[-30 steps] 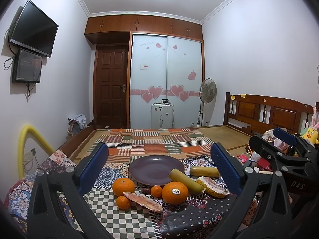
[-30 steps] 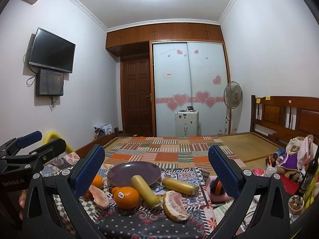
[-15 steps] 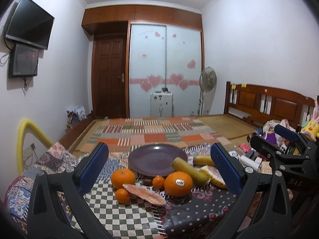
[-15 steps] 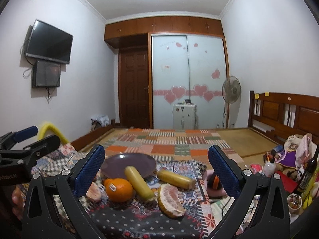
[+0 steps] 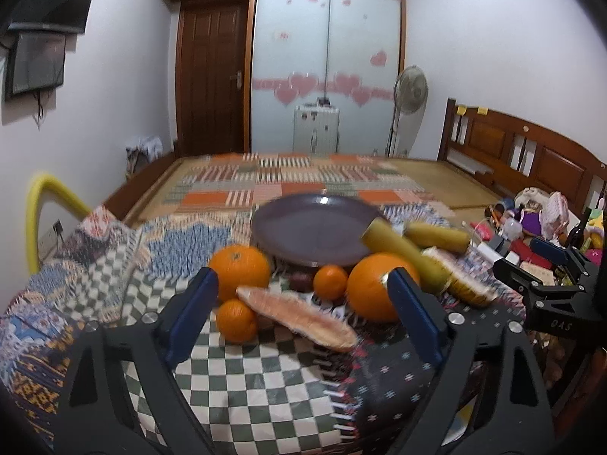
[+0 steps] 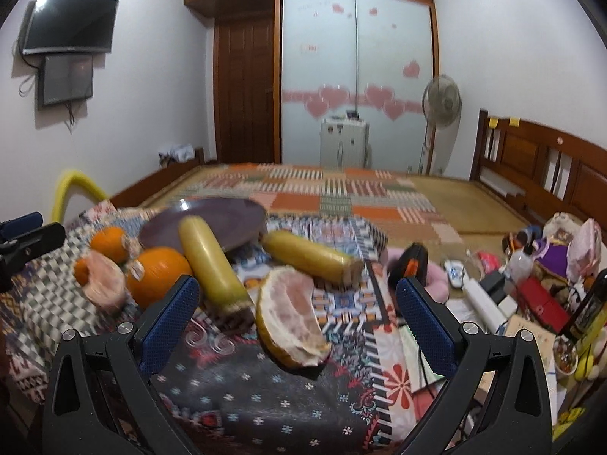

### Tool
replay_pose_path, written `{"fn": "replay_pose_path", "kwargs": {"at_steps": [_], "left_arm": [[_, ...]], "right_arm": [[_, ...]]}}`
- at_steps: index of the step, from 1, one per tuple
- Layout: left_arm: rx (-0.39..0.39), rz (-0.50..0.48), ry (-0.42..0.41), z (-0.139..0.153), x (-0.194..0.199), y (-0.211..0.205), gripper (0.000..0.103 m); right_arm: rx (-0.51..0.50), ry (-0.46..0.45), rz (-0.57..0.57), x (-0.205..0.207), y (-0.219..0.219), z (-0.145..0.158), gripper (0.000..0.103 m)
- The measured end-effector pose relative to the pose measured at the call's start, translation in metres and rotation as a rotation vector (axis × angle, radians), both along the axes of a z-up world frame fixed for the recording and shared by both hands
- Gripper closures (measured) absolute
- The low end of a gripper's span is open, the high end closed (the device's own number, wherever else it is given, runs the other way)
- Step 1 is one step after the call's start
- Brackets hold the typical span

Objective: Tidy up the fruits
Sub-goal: 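Grasp the small orange with the left tool while the right tool grasps the pomelo segment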

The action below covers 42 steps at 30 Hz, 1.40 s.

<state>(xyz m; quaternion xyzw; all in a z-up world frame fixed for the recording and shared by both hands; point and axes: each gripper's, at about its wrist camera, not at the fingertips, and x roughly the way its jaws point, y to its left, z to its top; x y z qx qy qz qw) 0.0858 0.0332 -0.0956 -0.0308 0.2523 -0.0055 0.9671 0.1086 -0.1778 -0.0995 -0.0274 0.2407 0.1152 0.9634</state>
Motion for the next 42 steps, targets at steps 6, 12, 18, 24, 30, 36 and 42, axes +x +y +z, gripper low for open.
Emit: {"fn": "replay_pose_path", "kwargs": {"at_steps": [6,12,18,24,30,36,42], "left_arm": [[0.003,0.019,0.070,-0.026,0.012,0.015,0.014],[0.006,0.048,0.105,-0.043,0.012,0.035,0.020],[-0.019,0.048,0.144,-0.051,0.014,0.048,0.036],[-0.023,0.029,0.176,-0.060,0.026,0.050,0.052],[-0.053,0.028,0.197,-0.069,0.037,0.054,0.055],[-0.046,0.027,0.196,-0.073,0.045,0.056,0.056],[-0.062,0.021,0.190,-0.074,0.047,0.059,0.068]], "right_arm": [[0.018,0.072,0.008,0.015,-0.006,-0.018,0.002],[0.001,0.108,0.042,0.019,-0.005,-0.027,0.015],[0.015,0.153,0.074,0.027,-0.004,-0.036,0.030],[0.038,0.184,0.110,0.034,-0.001,-0.037,0.033],[0.001,0.210,0.132,0.043,0.008,-0.039,0.034],[-0.029,0.211,0.164,0.043,0.017,-0.038,0.050],[-0.024,0.205,0.156,0.041,0.017,-0.037,0.055]]}}
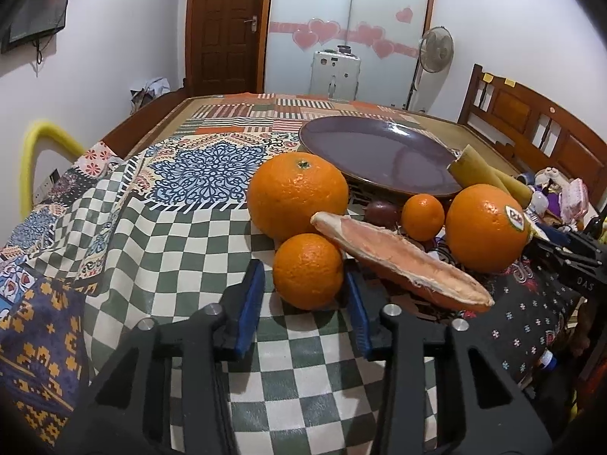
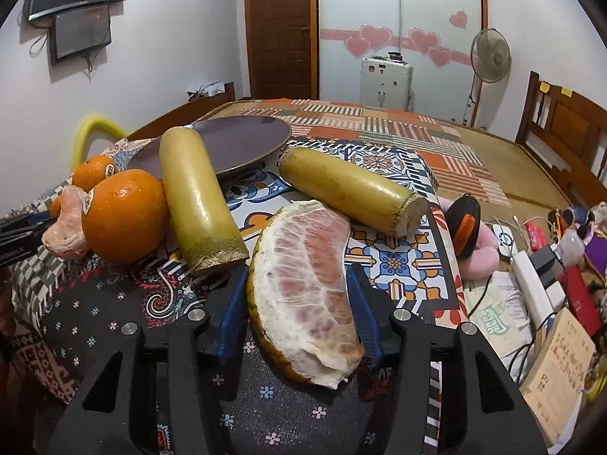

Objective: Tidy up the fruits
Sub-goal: 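Grasp the small orange with the left tool while the right tool grasps the pomelo segment, then place the small orange on the plate with the left tool while the right tool places the pomelo segment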

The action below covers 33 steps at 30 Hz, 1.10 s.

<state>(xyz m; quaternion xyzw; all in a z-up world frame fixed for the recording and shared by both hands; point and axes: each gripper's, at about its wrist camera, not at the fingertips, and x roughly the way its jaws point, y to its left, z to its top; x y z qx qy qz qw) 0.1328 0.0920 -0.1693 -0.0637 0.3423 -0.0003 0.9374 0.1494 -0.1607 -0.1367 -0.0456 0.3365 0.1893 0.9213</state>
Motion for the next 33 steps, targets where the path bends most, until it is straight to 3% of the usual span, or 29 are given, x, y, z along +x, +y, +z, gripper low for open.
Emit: {"fn": "replay_pose_path", "kwargs": {"at_steps": [13,25,33], "left_arm": [[0.026,0.018,0.000,0.009,-0.020,0.007,0.069],[0.048,0.005,-0.105,0.061,-0.045,-0.003,0.069],[0.080,-0.022,-0.168,0.091,-0.039,-0.022,0.069]], "right_arm": [[0.038,-0.041,-0.015,-0.022,-0.009,0.018,0.056],[0.087,-0.139,-0.013,-0.039,-0.014,0.056,0.057],[0.102,-0.234,0.002,-0.040,-0.007,0.085,0.057]]}}
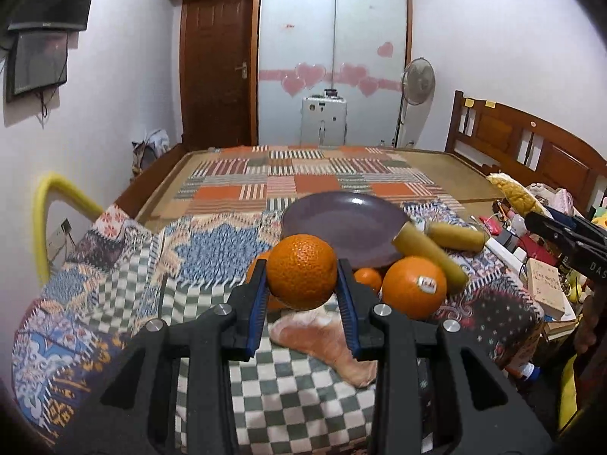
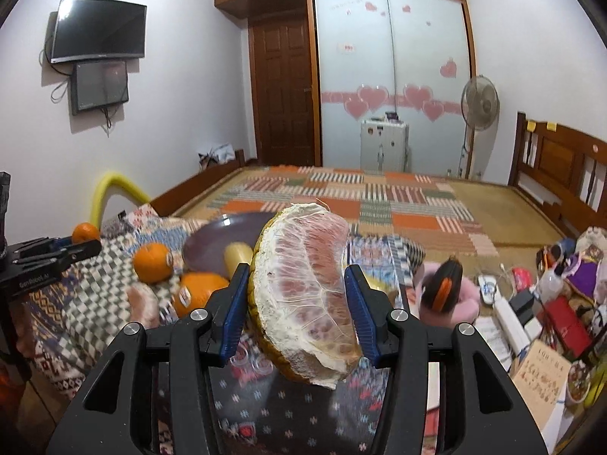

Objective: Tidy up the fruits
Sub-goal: 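Place the small orange on the plate with the left tool while the right tool places the pomelo segment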

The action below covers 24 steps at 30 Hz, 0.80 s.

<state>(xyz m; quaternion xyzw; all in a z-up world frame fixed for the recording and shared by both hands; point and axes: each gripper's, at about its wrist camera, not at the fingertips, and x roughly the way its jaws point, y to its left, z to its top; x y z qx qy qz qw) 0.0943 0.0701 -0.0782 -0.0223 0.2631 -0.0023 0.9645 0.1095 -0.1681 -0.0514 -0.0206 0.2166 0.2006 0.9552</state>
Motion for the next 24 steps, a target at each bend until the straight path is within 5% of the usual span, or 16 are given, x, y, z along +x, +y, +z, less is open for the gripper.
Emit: {"fn": "replay_pose_path", "kwargs": {"at_steps": [24], "left_arm": [[0.038,-0.034,0.046,0.013,0.106,-0.003,0.069]], "right_arm": [[-0.074,-0.045,0.029,0.072,0.045,0.001,0.056]]}}
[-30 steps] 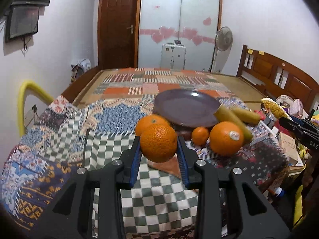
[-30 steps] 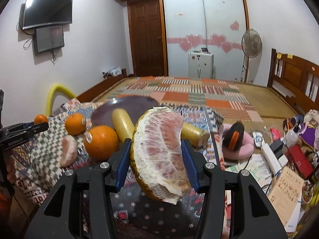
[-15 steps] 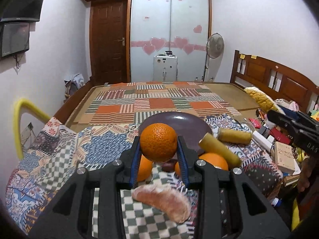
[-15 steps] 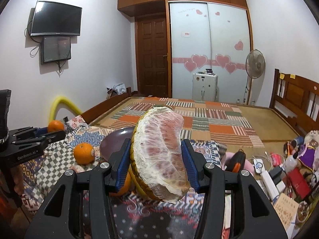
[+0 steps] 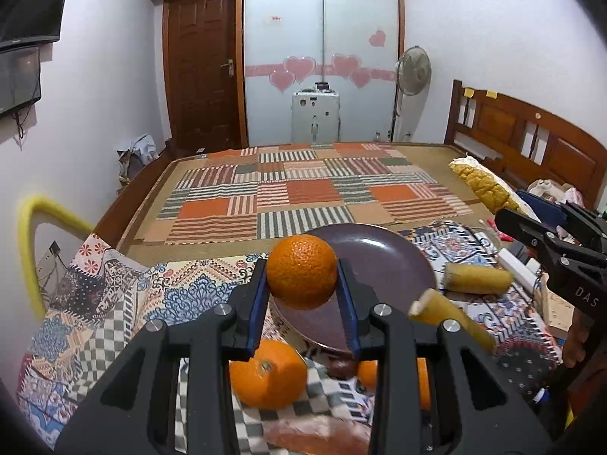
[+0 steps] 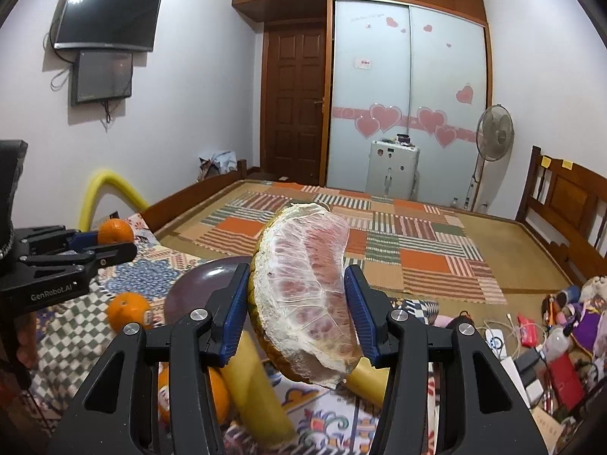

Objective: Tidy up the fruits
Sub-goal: 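Place the small orange on the plate with the left tool while the right tool places the pomelo segment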

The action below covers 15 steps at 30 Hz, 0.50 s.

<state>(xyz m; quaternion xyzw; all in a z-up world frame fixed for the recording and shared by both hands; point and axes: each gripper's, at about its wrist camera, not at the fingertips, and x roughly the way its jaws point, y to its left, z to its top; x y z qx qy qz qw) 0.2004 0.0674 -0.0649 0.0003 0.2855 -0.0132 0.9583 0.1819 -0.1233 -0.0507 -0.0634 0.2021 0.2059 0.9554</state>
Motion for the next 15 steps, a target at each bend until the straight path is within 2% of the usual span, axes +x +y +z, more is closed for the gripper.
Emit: {"fn": "replay_pose_path", "kwargs": {"at_steps": [7,10,15], "left_arm": [[0.046,-0.009,0.058,-0.015,0.035,0.001,0.069],[0.012,-0.025,0.094,-0.023,0.050,0.004,0.069],[0.006,-0.021,0.163,-0.037,0.075,0.007,0.069]], "right_arm": [[-0.038,0.058,0.018,0.032,0.013,-0.012,0.056],[-0.056,0.091,0.026,0.044,0.017,-0.020,0.056],[-0.098,0.146,0.047,0.062,0.026,-0.031,0.056]]}}
